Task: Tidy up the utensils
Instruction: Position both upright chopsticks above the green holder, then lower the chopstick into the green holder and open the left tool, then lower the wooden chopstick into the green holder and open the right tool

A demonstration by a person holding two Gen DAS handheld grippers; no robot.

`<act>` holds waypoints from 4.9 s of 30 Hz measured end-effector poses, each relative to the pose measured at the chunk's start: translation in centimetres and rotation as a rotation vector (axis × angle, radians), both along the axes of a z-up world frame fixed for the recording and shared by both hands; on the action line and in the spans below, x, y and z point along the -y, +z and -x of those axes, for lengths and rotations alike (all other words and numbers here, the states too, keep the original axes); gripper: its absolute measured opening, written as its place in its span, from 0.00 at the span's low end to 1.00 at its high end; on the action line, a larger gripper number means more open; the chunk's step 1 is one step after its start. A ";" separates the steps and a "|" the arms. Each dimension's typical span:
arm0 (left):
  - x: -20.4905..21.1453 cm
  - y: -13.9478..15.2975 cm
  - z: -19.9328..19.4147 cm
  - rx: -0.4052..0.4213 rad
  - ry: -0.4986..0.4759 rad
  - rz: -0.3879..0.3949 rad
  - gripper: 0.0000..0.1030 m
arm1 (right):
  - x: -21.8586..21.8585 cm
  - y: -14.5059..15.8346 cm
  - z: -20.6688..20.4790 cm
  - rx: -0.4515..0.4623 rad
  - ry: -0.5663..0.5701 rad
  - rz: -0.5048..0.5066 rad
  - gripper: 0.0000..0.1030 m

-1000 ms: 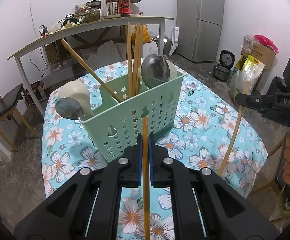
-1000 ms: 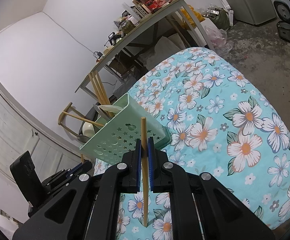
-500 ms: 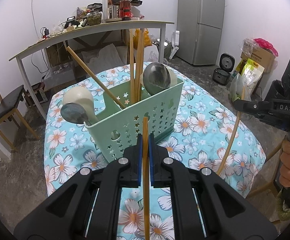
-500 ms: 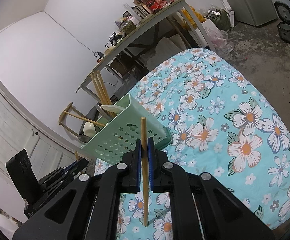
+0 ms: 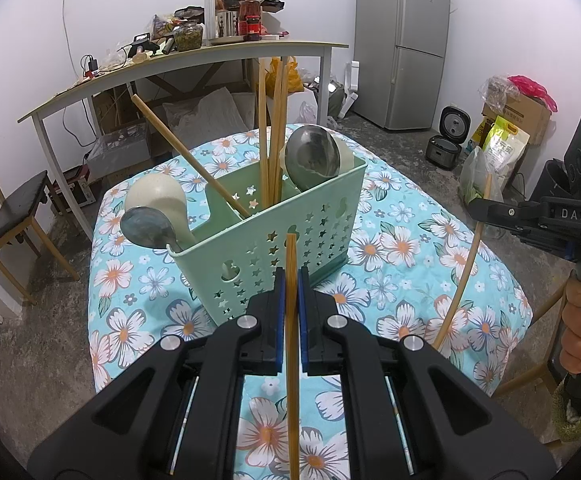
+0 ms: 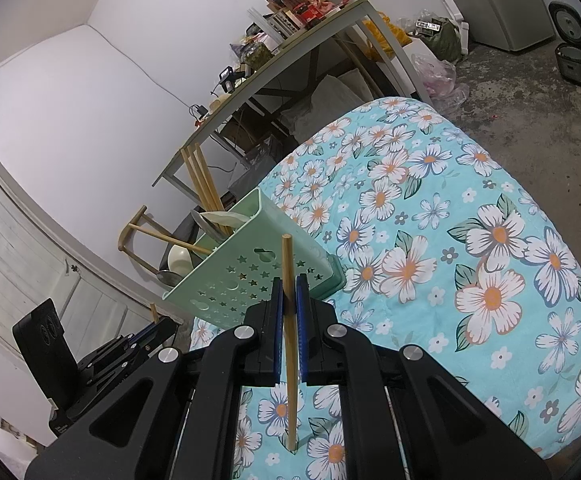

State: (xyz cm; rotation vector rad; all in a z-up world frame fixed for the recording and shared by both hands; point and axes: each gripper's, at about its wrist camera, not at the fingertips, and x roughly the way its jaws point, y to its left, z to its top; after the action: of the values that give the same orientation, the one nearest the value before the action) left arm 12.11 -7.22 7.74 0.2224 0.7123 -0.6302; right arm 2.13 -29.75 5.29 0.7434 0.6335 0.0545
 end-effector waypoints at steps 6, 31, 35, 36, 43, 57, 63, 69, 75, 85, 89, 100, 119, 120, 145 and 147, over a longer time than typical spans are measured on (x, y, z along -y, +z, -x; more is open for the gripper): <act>0.0 0.0 0.0 0.001 -0.001 0.001 0.05 | 0.0 0.0 0.0 0.001 0.000 0.001 0.06; -4.1 11.2 -1.7 0.133 0.001 0.306 0.05 | 0.9 3.0 0.6 0.074 -0.002 0.045 0.06; -4.7 13.8 -2.1 0.187 -0.002 0.366 0.05 | 0.9 2.9 0.7 0.069 -0.005 0.044 0.06; -4.9 14.4 -2.2 0.206 0.002 0.380 0.05 | 0.9 2.9 0.7 0.067 -0.006 0.044 0.06; -5.3 16.8 -3.6 0.269 0.030 0.427 0.05 | 1.0 2.6 0.5 0.060 -0.009 0.041 0.06; -3.2 15.2 -8.3 0.260 0.081 0.450 0.05 | 1.3 2.0 0.3 0.043 -0.017 0.034 0.06; -1.7 12.7 -9.7 0.220 0.088 0.453 0.05 | 1.6 1.6 0.2 0.035 -0.018 0.026 0.06; -1.3 10.3 -10.3 0.186 0.087 0.470 0.05 | 1.8 1.4 0.3 0.032 -0.019 0.023 0.06; -0.9 8.1 -10.3 0.128 0.082 0.435 0.05 | 1.8 1.5 0.3 0.033 -0.019 0.024 0.06; -2.3 8.2 -8.3 0.139 0.087 0.413 0.42 | 1.6 1.9 0.9 0.046 -0.018 0.029 0.06; -3.2 8.6 -7.0 0.154 0.097 0.410 0.50 | 1.4 2.7 1.1 0.059 -0.017 0.046 0.06; -6.0 7.7 -2.7 0.159 0.089 0.346 0.70 | 0.8 8.5 0.9 0.173 -0.003 0.162 0.06; -10.6 -1.6 0.1 -0.070 0.153 0.210 0.77 | -4.6 19.3 -5.8 0.407 0.126 0.347 0.06; -10.5 -1.7 0.2 -0.072 0.156 0.206 0.77 | -5.1 19.3 -6.4 0.403 0.130 0.363 0.06; -10.1 -3.4 -0.4 -0.107 0.168 0.190 0.78 | -8.1 12.6 -10.6 0.206 0.163 0.479 0.43; -9.8 -3.5 -0.4 -0.110 0.163 0.192 0.78 | -7.2 12.4 -9.2 0.201 0.144 0.451 0.44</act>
State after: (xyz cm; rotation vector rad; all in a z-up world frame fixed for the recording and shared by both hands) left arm 12.53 2.60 4.25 -0.0474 0.7623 -0.5539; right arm 11.34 -22.59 17.68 0.2521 0.4818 0.1129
